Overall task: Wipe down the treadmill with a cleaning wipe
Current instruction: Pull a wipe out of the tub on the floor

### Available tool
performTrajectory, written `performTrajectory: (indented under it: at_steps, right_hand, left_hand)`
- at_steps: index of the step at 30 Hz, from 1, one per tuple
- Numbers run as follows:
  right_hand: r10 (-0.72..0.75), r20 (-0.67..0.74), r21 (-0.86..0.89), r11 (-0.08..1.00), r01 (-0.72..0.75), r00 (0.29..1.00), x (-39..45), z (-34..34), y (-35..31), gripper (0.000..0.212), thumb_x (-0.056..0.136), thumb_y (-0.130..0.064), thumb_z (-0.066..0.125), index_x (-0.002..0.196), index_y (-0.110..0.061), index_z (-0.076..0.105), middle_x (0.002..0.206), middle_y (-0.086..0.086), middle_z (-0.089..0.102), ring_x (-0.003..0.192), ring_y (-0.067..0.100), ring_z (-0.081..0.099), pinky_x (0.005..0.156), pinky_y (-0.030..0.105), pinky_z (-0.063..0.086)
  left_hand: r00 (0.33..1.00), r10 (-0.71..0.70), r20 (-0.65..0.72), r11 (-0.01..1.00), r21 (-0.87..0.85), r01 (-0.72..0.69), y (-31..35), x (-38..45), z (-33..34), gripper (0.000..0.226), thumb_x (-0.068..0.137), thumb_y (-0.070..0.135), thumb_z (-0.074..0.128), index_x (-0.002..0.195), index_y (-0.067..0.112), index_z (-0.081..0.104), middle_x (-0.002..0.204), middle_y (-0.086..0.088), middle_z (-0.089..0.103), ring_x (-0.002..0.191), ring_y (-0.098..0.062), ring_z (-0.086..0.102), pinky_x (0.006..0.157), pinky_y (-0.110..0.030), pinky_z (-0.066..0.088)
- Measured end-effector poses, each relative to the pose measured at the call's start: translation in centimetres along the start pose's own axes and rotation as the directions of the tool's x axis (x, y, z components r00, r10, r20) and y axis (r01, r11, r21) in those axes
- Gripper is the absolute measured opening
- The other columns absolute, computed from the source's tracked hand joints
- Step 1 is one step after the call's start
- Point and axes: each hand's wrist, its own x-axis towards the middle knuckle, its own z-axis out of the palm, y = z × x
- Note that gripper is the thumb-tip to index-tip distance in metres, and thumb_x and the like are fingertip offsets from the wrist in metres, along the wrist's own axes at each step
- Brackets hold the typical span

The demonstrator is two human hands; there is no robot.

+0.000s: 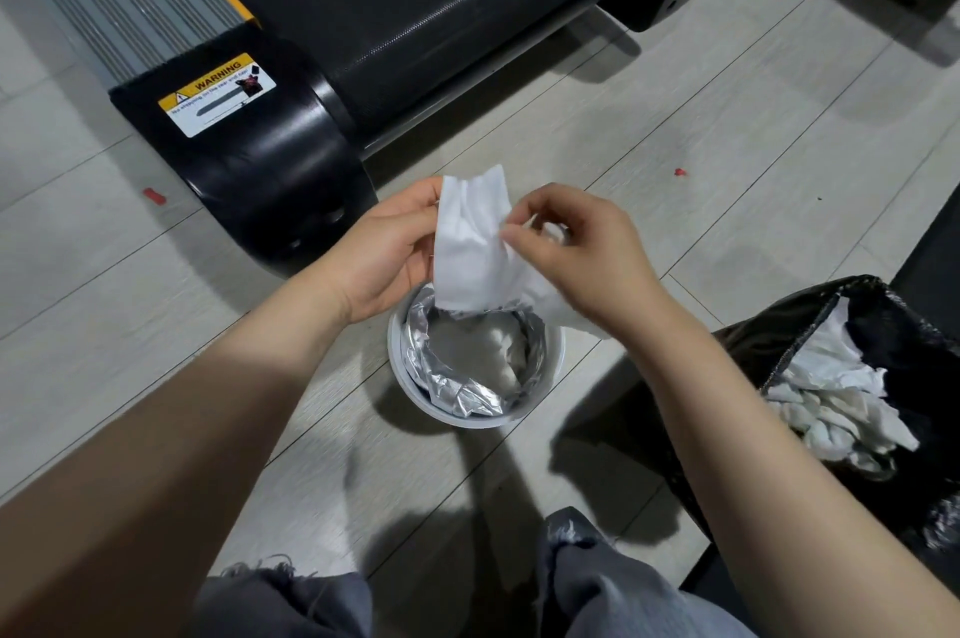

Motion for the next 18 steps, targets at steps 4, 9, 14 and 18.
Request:
performTrajectory:
  at_steps: [4,9,14,18]
  right_hand:
    - [0.026,-0.072,-0.022,0.999,-0.028,0.997,0.0,1.6,0.7,0.012,0.081,-0.027,0.074,0.076,-0.024,0.063,0.070,-0.015,0.062,0.072,0.005,0.059,0.069,0.024,0.046]
    - [-0.040,-0.111,-0.075,0.997,0.032,0.993,-0.5,1.8,1.0,0.009,0.085,-0.025,0.069,0.081,-0.024,0.061,0.075,-0.017,0.062,0.074,0.000,0.057,0.068,0.021,0.043]
    - [-0.070,-0.123,-0.009,0.998,0.070,0.990,-0.8,2.1,0.5,0.006,0.083,-0.026,0.069,0.086,-0.021,0.067,0.081,-0.013,0.067,0.080,0.007,0.063,0.076,0.031,0.051]
    - [0.007,-0.110,0.016,1.000,-0.005,0.994,-0.6,2.4,0.4,0.005,0.083,-0.026,0.072,0.083,-0.023,0.068,0.075,-0.014,0.065,0.076,0.001,0.061,0.073,0.021,0.048]
  left_hand:
    - [1.000,-0.006,0.002,1.000,0.021,0.006,-0.1,-0.1,0.2,0.023,0.099,0.003,0.049,0.118,0.007,0.060,0.112,-0.018,0.063,0.103,-0.028,0.060,0.091,-0.035,0.055]
    - [1.000,-0.007,0.007,0.997,0.074,0.006,-0.3,0.0,0.2,0.017,0.099,0.005,0.050,0.112,0.007,0.061,0.102,-0.012,0.068,0.092,-0.020,0.066,0.085,-0.030,0.057]
    - [0.999,0.001,0.035,0.996,0.088,-0.004,-0.3,0.0,0.4,0.011,0.100,0.008,0.051,0.106,0.007,0.060,0.093,-0.007,0.071,0.085,-0.016,0.070,0.074,-0.028,0.060]
    - [0.998,-0.006,0.055,0.996,0.086,0.001,-0.5,0.0,0.4,0.006,0.099,0.006,0.052,0.099,0.007,0.058,0.094,-0.010,0.067,0.083,-0.016,0.069,0.071,-0.024,0.058]
